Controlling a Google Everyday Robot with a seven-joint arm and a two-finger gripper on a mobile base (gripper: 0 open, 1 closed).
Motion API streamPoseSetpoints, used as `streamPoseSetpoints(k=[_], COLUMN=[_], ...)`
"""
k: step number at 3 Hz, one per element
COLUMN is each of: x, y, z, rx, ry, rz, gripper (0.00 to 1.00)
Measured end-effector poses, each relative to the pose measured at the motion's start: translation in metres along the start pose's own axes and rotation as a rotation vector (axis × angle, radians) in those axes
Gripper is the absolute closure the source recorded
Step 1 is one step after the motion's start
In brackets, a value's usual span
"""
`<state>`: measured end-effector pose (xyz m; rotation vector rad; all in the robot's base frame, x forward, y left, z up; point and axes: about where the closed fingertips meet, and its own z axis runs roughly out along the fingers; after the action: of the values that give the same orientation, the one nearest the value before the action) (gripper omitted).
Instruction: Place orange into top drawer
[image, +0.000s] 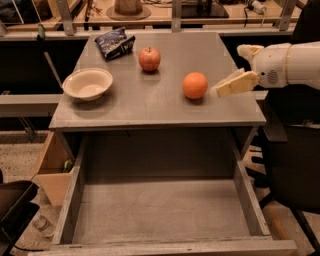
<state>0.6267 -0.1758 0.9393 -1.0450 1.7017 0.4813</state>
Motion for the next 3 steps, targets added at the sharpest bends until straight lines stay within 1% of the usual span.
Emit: streamPoseSetpoints(k=[1,2,3], x=[0.007,0.019,0.026], y=[-0.012,-0.014,-0.013], z=[0.020,0.040,0.071], rx=[0.008,-0.006,-0.048], ry=[0.009,0.020,0.004], rz=[-0.004,0.006,0.003], gripper=[0.00,0.00,0.00])
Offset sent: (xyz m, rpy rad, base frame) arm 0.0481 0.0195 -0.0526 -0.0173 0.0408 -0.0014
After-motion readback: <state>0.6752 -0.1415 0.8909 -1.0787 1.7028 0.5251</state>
